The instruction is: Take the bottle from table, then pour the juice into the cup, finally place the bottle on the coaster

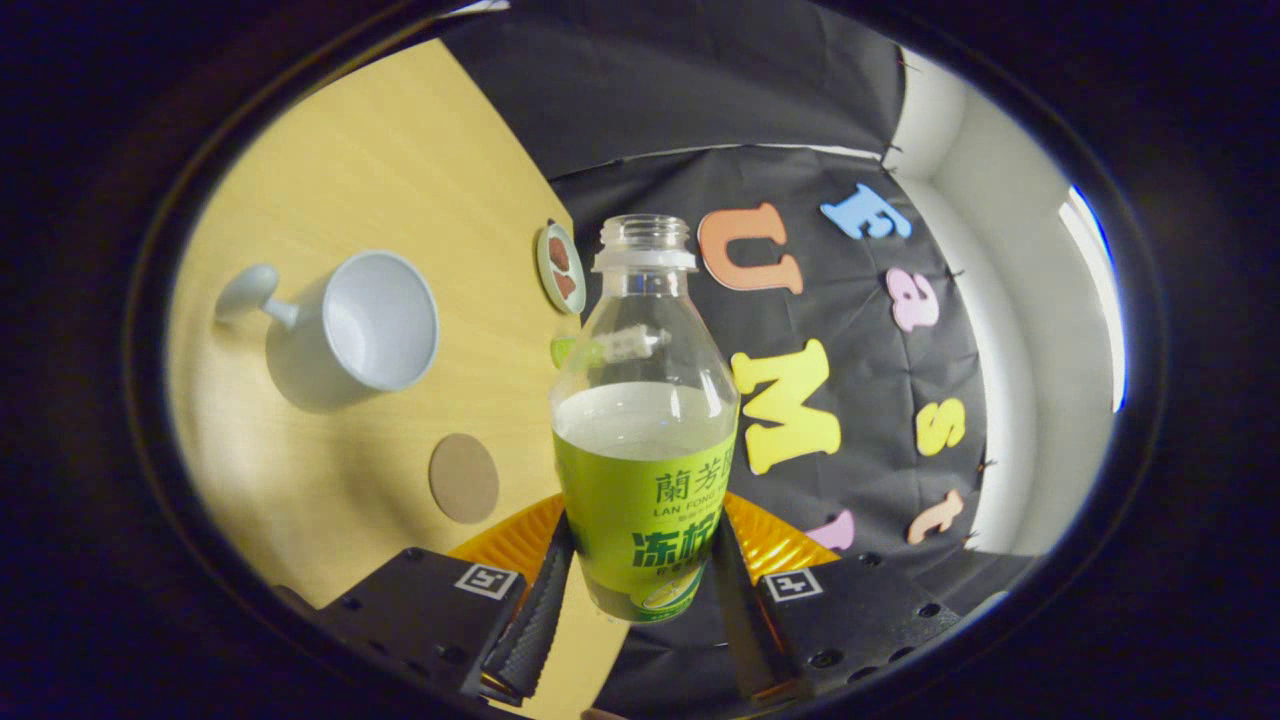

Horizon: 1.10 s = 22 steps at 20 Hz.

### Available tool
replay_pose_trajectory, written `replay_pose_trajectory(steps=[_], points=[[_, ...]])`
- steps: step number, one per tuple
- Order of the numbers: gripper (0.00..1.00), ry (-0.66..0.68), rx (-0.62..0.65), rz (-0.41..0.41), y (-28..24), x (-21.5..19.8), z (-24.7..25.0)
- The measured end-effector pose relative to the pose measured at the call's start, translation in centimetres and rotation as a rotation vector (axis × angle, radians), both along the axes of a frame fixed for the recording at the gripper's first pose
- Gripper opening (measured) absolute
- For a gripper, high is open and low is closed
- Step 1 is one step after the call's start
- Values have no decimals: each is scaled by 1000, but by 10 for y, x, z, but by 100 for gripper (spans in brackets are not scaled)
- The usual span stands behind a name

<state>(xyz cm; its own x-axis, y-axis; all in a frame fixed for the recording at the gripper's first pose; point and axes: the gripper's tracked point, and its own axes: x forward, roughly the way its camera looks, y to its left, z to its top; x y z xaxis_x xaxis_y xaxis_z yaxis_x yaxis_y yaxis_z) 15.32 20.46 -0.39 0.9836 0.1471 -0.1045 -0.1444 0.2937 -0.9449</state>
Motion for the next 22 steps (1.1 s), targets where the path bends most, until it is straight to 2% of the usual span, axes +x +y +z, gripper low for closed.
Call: replay_pose_trajectory(steps=[7,11,14,18,22], points=[[75,115,388,11,-6,4,18],[75,206,709,36,-3,18,32],[75,285,876,46,0,29,28],[75,343,1009,76,14,48,18],[75,434,1103,69,25,68,-15]])
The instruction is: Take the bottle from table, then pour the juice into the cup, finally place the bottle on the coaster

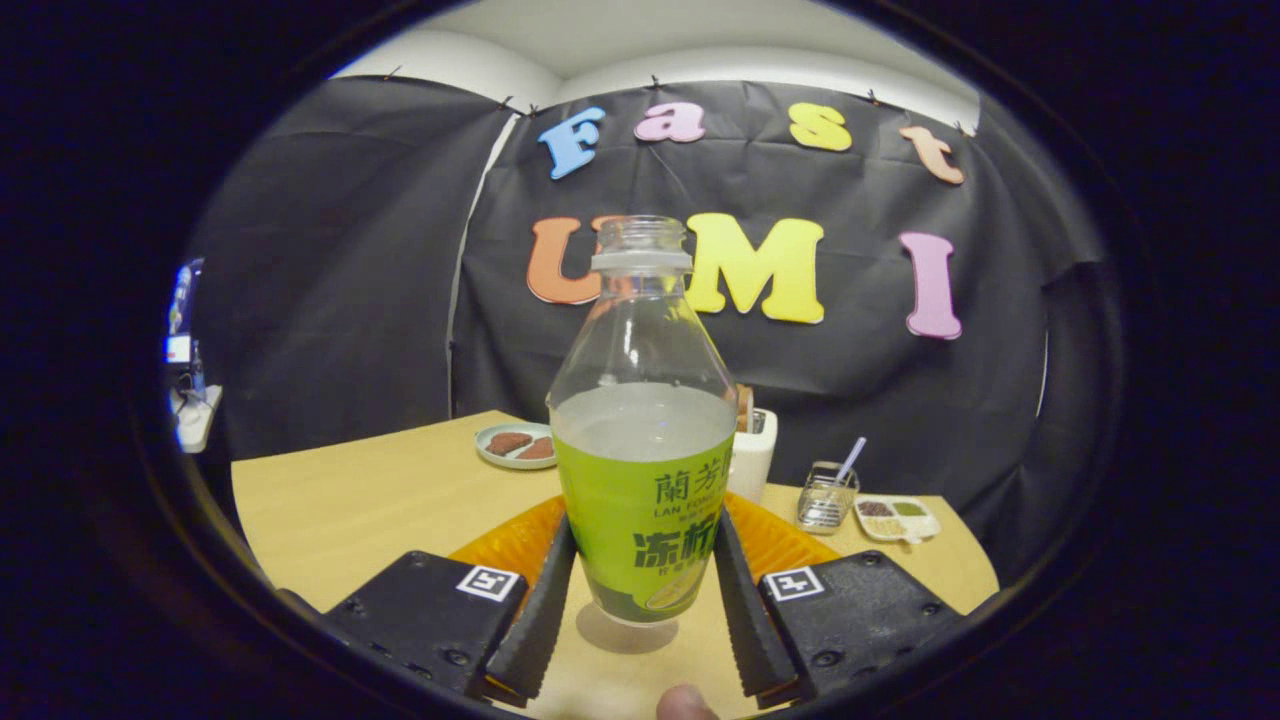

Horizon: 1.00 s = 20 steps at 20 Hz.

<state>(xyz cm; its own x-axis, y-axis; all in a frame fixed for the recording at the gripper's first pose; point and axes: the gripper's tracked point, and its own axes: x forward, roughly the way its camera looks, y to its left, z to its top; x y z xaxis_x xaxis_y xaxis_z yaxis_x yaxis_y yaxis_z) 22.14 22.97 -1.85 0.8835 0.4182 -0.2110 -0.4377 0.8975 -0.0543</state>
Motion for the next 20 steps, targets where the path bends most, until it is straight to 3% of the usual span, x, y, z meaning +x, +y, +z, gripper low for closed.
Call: replay_pose_trajectory(steps=[15,20], points=[[80,121,15,8,19,41,-87],[81,117,-1,6,18,46,-90]])
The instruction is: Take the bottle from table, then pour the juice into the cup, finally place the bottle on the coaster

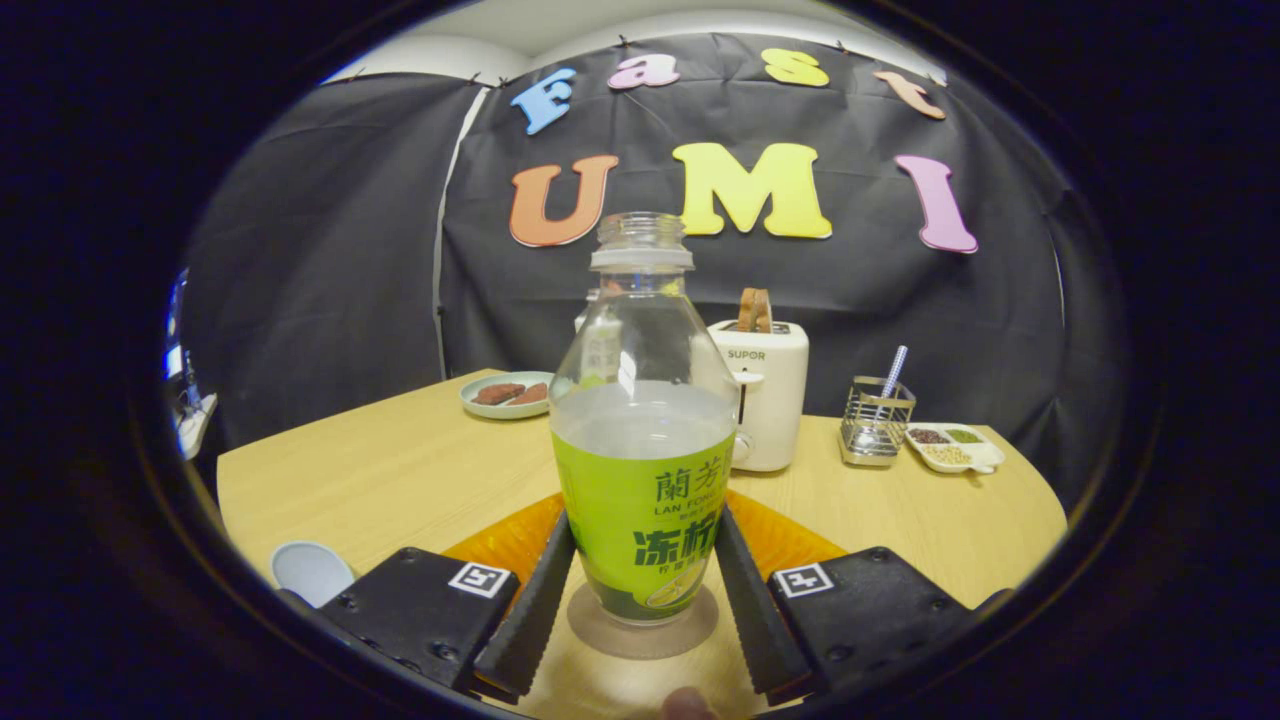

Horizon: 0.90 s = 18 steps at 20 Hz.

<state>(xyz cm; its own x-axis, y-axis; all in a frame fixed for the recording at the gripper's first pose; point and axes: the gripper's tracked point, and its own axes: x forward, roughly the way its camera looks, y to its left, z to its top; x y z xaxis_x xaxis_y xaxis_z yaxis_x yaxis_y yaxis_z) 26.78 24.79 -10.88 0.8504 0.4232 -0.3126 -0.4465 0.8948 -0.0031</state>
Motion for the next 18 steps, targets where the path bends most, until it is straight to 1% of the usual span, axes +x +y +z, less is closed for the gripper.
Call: replay_pose_trajectory(steps=[4,10,12,13,14,18], points=[[82,7,-5,-9,-3,1,-7],[83,17,-12,3,-3,-1,-8],[87,21,-3,6,-3,-3,-6],[95,24,1,2,-3,-4,-7],[100,30,3,2,-4,-5,-7],[100,32,2,-11,-7,-13,-5]])
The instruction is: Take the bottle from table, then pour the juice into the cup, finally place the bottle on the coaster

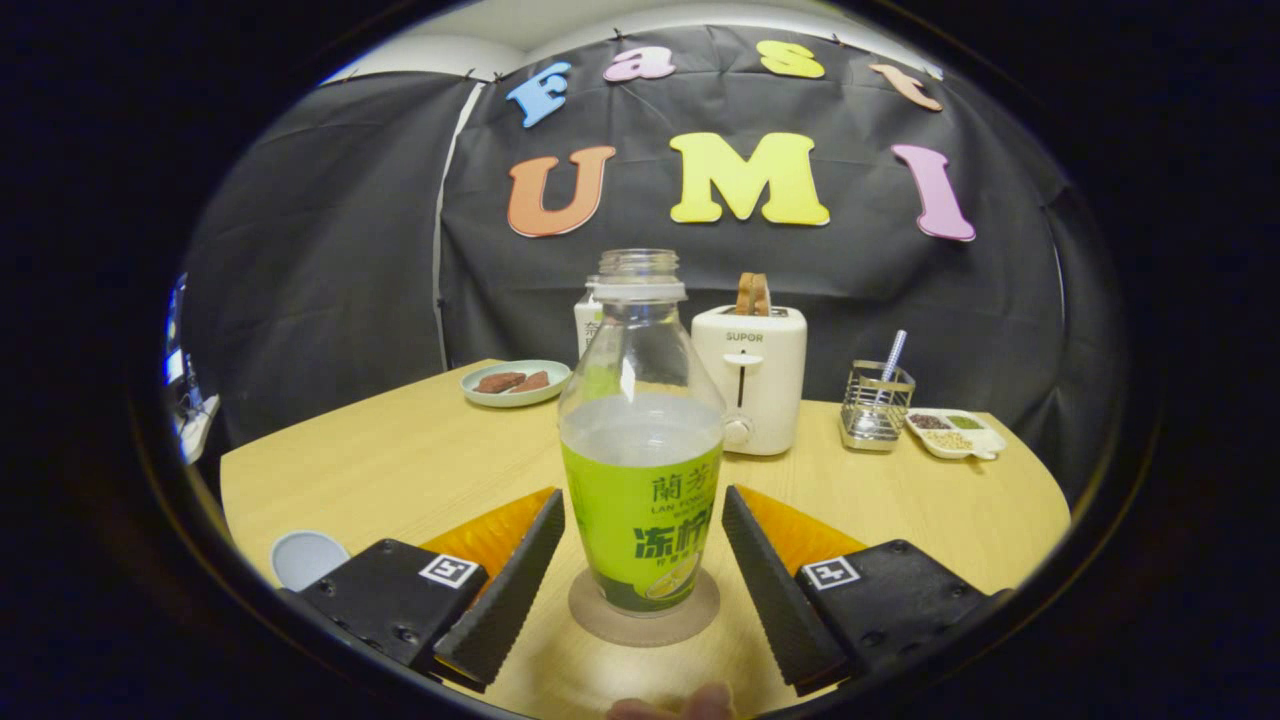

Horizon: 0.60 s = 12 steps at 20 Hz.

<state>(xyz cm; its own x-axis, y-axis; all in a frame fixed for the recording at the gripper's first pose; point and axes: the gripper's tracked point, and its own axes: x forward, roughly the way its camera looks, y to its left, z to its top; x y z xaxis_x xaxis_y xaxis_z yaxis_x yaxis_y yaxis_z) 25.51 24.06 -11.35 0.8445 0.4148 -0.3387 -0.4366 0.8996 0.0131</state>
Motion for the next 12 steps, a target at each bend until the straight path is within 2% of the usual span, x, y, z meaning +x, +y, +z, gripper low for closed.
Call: replay_pose_trajectory(steps=[8,10,12], points=[[100,-1,-4,-21,-20,-47,10],[100,-42,-9,-53,-34,-69,24],[100,-109,-19,-120,-56,-93,45]])
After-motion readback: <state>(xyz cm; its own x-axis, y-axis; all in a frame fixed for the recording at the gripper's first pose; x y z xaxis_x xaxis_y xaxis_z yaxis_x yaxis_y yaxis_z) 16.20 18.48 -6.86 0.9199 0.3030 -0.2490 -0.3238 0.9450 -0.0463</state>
